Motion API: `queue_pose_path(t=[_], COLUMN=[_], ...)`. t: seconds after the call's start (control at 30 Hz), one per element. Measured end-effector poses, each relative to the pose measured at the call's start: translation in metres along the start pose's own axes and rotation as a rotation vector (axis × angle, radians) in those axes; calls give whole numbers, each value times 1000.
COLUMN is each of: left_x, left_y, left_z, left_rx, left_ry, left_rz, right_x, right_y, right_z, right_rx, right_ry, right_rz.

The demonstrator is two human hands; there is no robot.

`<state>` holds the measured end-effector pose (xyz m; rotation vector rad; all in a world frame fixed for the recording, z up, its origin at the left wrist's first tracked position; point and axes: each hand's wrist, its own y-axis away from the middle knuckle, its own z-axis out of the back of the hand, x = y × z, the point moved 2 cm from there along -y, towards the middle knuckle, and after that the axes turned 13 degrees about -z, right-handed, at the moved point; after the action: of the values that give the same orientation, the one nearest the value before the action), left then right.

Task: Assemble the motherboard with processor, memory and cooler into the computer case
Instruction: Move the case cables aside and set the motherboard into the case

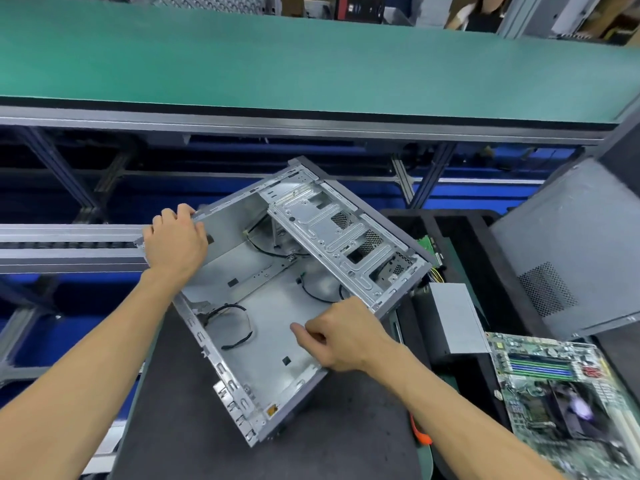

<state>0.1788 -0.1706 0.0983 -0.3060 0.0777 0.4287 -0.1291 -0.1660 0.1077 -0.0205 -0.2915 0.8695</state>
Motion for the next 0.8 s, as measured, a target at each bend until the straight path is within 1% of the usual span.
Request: queue_pose_path(t=[0.1, 0.23, 0.43, 0.57, 0.7, 0.77, 0.8], left_x=[2, 10, 17, 20, 19, 19, 20], left_y=[6, 19, 45, 61, 78, 87, 92], left_z=[3, 9, 25, 37, 49, 51, 51], left_rx=[-12, 18, 120, 239, 329, 379, 398], left_ry=[2, -44, -126, -82, -97, -142, -154], left_rz=[37, 65, 96, 173, 198, 198, 204], right_x=[-5, -18, -38, -56, -68, -71, -71], right_y=[1, 3, 0, -7, -15, -18, -20], right_z=[5, 5, 11, 9, 12, 18, 22], right_rx=[-48, -121, -243, -197, -154, -166, -202], right_ry=[0, -19, -60, -75, -188, -194, -197], right_rz=[-4, -38, -92, -148, -134, -130, -131])
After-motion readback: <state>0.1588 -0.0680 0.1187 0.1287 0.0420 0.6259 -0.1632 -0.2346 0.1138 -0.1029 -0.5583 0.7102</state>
